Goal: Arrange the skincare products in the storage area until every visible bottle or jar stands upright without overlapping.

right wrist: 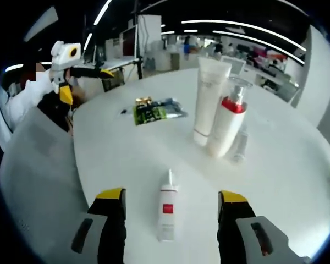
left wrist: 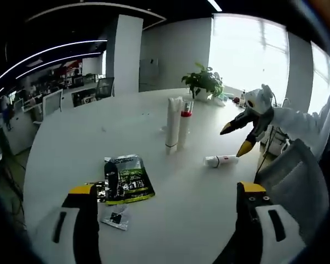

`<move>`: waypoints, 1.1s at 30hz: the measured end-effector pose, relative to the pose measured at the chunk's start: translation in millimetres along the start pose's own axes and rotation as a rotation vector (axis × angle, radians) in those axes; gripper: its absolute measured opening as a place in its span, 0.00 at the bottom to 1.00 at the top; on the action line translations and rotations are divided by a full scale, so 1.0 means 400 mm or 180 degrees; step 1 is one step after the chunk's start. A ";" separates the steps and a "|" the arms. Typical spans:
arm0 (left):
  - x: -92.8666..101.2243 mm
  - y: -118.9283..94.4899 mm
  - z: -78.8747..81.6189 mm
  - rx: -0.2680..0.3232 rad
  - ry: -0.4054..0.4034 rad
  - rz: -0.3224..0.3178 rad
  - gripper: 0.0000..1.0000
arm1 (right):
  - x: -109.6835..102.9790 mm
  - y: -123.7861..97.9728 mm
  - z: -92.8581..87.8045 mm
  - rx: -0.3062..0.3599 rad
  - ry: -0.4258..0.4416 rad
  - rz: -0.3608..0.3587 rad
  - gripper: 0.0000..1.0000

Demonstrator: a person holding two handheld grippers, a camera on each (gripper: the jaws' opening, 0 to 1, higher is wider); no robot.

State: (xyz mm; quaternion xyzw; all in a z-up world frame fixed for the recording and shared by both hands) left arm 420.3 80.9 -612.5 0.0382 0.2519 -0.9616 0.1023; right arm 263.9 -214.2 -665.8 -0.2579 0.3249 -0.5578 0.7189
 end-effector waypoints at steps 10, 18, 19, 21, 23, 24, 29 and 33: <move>-0.005 0.005 -0.020 0.0005 -0.0028 -0.0036 0.99 | -0.011 0.046 -0.047 -0.0515 -0.0200 0.0037 0.23; 0.009 0.015 -0.026 0.0006 -0.0063 -0.0097 0.99 | 0.007 0.084 -0.064 -0.0917 -0.0237 -0.0052 0.18; 0.011 0.016 -0.025 0.0004 -0.0061 -0.0103 0.99 | 0.006 0.086 -0.067 -0.0975 -0.0215 -0.0061 0.18; 0.015 0.018 -0.024 0.0013 -0.0059 -0.0119 0.99 | 0.004 0.090 -0.068 -0.0981 -0.0292 -0.0105 0.16; 0.017 0.019 -0.024 0.0007 -0.0060 -0.0127 0.99 | 0.003 0.094 -0.069 -0.1016 -0.0280 -0.0142 0.15; 0.018 0.019 -0.025 0.0005 -0.0066 -0.0126 0.99 | 0.004 0.097 -0.068 -0.1022 -0.0234 -0.0160 0.15; 0.022 0.021 -0.027 -0.0037 -0.0061 -0.0158 0.99 | 0.006 0.115 -0.081 -0.1206 -0.0412 -0.0298 0.15; 0.025 0.023 -0.023 -0.0033 -0.0070 -0.0172 0.99 | -0.006 0.115 -0.072 -0.1119 -0.0351 -0.0206 0.13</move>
Point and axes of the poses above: the point that each gripper's makers call its tool centre point, and the gripper's own axes: y roughly forward along the fingers, x roughly to its right, z roughly out of its top, the point moved 8 cm from there along -y, roughly backward along the fingers, and after that the axes turned 14 degrees about y, right-handed, at the moved point
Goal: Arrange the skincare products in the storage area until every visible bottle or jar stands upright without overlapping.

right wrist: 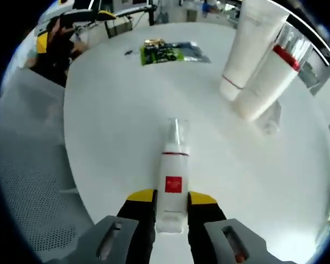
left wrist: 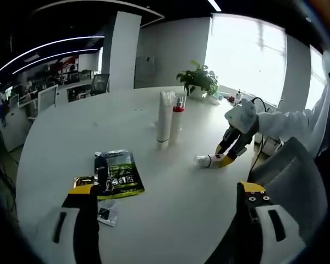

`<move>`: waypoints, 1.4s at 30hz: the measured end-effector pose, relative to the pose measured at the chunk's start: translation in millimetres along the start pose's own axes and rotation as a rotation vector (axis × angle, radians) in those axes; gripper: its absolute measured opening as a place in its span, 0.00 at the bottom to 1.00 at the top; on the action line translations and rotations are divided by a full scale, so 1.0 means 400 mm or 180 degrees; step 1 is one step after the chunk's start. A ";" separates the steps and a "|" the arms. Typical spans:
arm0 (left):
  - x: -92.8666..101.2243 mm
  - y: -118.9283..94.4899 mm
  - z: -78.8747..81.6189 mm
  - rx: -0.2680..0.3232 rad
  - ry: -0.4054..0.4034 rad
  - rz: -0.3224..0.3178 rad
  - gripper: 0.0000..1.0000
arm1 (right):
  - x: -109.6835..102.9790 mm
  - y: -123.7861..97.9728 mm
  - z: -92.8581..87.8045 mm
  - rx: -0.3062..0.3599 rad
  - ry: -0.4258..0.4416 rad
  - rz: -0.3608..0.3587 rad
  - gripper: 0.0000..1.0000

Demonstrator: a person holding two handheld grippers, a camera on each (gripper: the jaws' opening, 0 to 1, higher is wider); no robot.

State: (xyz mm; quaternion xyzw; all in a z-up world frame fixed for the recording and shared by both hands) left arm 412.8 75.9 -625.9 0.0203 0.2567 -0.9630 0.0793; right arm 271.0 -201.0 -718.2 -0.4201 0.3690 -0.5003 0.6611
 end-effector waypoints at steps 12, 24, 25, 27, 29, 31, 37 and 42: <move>0.026 0.029 0.044 0.0111 -0.0130 -0.0151 0.99 | 0.018 -0.002 -0.005 0.0404 0.0490 -0.0013 0.11; 0.064 0.109 0.105 0.0533 -0.0962 -0.0379 0.84 | -0.010 -0.077 0.016 0.1409 0.1385 0.0386 0.11; 0.065 0.114 0.107 0.0534 -0.0999 -0.0382 0.82 | -0.017 -0.083 0.018 0.1408 0.1404 0.0387 0.11; 0.070 0.143 0.121 0.0608 -0.1154 -0.0387 0.77 | -0.019 -0.093 0.032 0.1561 0.1337 0.0318 0.11; 0.076 0.171 0.128 0.0599 -0.1253 -0.0457 0.69 | -0.026 -0.102 0.042 0.1633 0.1346 0.0300 0.11; 0.086 0.202 0.132 0.0593 -0.1347 -0.0515 0.66 | -0.029 -0.109 0.054 0.1743 0.1213 0.0201 0.11; 0.122 0.277 0.154 0.0704 -0.1755 -0.0685 0.54 | -0.043 -0.127 0.075 0.1876 0.1018 0.0116 0.11; 0.152 0.321 0.164 0.0723 -0.1967 -0.0788 0.44 | -0.044 -0.144 0.091 0.1946 0.0952 0.0077 0.11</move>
Point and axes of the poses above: the point that each gripper's makers call its tool centre point, and the gripper's own axes: y roughly forward along the fingers, x roughly to its right, z roughly out of its top, the point moved 8 cm from there along -y, roughly backward along the fingers, and after that the axes turned 14 degrees about y, right-handed, at the moved point
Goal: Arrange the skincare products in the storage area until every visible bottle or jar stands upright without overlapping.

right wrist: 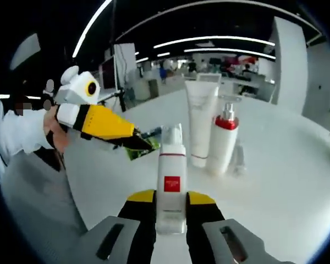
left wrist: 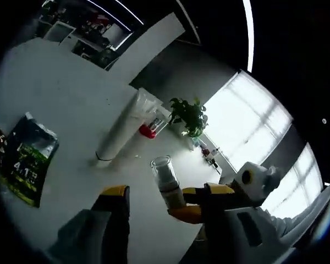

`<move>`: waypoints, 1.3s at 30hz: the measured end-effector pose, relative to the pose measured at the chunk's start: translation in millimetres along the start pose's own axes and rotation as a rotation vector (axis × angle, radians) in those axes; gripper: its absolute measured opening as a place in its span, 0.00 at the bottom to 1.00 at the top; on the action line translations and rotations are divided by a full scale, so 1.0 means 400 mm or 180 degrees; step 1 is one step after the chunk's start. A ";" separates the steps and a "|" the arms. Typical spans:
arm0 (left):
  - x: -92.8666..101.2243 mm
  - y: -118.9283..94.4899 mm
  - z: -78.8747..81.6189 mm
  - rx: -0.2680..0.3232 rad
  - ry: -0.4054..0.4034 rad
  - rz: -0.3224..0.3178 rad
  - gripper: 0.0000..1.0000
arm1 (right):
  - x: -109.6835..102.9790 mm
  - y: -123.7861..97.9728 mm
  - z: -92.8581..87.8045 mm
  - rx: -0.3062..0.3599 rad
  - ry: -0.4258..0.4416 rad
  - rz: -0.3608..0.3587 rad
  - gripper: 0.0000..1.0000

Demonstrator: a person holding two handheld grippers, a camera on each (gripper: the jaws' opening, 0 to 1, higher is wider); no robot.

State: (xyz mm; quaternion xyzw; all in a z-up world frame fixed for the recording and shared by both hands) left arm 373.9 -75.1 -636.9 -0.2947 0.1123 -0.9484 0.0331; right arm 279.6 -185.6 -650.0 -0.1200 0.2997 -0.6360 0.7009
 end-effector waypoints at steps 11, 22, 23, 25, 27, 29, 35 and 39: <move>0.011 0.062 -0.031 0.0013 -0.0181 0.0016 0.22 | -0.002 0.009 0.016 0.0084 -0.0251 -0.0079 0.11; -0.004 0.080 -0.042 -0.0098 -0.0279 -0.0018 0.15 | 0.006 0.023 -0.003 0.0053 -0.0381 -0.0083 0.12; -0.005 0.079 -0.045 -0.0147 -0.0267 -0.0011 0.15 | 0.006 0.026 -0.006 -0.0009 -0.0387 -0.0092 0.12; -0.006 0.079 -0.042 -0.0117 -0.0247 -0.0023 0.14 | 0.010 0.029 -0.007 0.0005 -0.0508 -0.0097 0.12; -0.008 0.081 -0.042 -0.0169 -0.0127 -0.0016 0.14 | 0.016 0.035 -0.009 -0.0016 -0.0486 -0.0085 0.12; -0.011 0.083 -0.044 -0.0206 -0.0102 -0.0021 0.14 | 0.018 0.041 -0.014 -0.0070 -0.0490 -0.0057 0.13; -0.023 0.085 -0.050 -0.0282 0.0091 -0.0012 0.13 | 0.018 0.057 -0.024 -0.0154 -0.0543 -0.0029 0.13; -0.028 0.085 -0.050 -0.0324 0.0289 -0.0017 0.13 | 0.016 0.059 -0.028 -0.0189 -0.0558 -0.0022 0.14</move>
Point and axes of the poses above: the point that each gripper's makers call its tool centre point, and the gripper's own axes: y roughly forward along the fingers, x roughly to its right, z roughly out of its top, the point moved 8 cm from there along -y, roughly backward along the fingers, and after that the axes turned 14 degrees about y, right-handed, at the moved point
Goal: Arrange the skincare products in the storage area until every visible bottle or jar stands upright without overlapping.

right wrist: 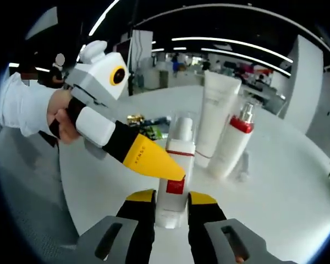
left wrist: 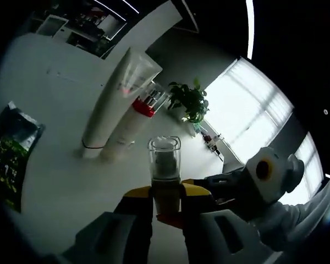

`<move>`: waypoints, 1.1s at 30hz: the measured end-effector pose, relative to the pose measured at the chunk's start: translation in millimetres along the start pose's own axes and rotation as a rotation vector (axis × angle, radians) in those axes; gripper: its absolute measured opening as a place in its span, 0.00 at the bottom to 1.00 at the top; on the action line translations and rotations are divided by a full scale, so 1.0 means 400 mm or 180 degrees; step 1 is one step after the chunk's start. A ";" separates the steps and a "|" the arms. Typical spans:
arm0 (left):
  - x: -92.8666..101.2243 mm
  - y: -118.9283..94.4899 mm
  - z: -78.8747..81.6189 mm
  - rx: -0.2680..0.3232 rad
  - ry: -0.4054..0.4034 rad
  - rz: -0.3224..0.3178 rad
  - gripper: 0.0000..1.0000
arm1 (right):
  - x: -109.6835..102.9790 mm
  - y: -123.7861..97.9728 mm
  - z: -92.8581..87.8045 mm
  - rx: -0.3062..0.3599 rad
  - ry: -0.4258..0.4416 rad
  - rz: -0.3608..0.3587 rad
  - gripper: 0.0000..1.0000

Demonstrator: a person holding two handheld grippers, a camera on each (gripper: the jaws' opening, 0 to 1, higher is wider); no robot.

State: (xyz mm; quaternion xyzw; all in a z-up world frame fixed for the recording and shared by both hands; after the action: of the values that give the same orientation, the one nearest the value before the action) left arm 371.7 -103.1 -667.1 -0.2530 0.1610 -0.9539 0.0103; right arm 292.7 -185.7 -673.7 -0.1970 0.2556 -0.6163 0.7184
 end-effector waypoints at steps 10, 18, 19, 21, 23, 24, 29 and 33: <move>-0.026 0.004 0.009 -0.0166 0.0937 0.0035 0.13 | 0.020 -0.040 -0.004 -0.0004 0.0080 -0.0033 0.14; -0.045 0.022 0.017 -0.0300 0.1401 0.0123 0.13 | 0.060 -0.078 0.034 0.0180 0.0321 -0.0167 0.13; -0.044 0.028 0.019 -0.0295 0.1477 0.0084 0.13 | 0.059 -0.079 0.043 0.0226 0.0369 -0.0153 0.14; -0.044 0.037 0.019 -0.0331 0.1596 0.0102 0.13 | 0.056 -0.077 0.054 0.0251 0.0442 -0.0106 0.16; -0.040 0.047 0.017 -0.0365 0.1751 0.0085 0.13 | 0.053 -0.075 0.063 0.0291 0.0474 -0.0073 0.16; -0.038 0.050 0.017 -0.0372 0.1780 0.0081 0.13 | 0.052 -0.072 0.067 0.0278 0.0497 -0.0076 0.16; -0.031 0.067 0.019 -0.0380 0.1963 0.0045 0.13 | 0.051 -0.059 0.080 0.0286 0.0573 -0.0063 0.17; -0.029 0.076 0.020 -0.0414 0.2055 0.0009 0.13 | 0.052 -0.046 0.083 0.0239 0.0594 -0.0071 0.19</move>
State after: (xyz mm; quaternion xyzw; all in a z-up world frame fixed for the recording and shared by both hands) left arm 383.8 -133.3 -675.6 0.0626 0.2168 -0.9726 -0.0561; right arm 300.9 -210.1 -638.9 -0.1145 0.2960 -0.6490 0.6914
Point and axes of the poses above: the point that each gripper's makers call its tool centre point, and the gripper's own axes: y roughly forward along the fingers, x roughly to its right, z roughly out of its top, the point moved 8 cm from there along -y, roughly backward along the fingers, and after that the axes turned 14 degrees about y, right-handed, at the moved point
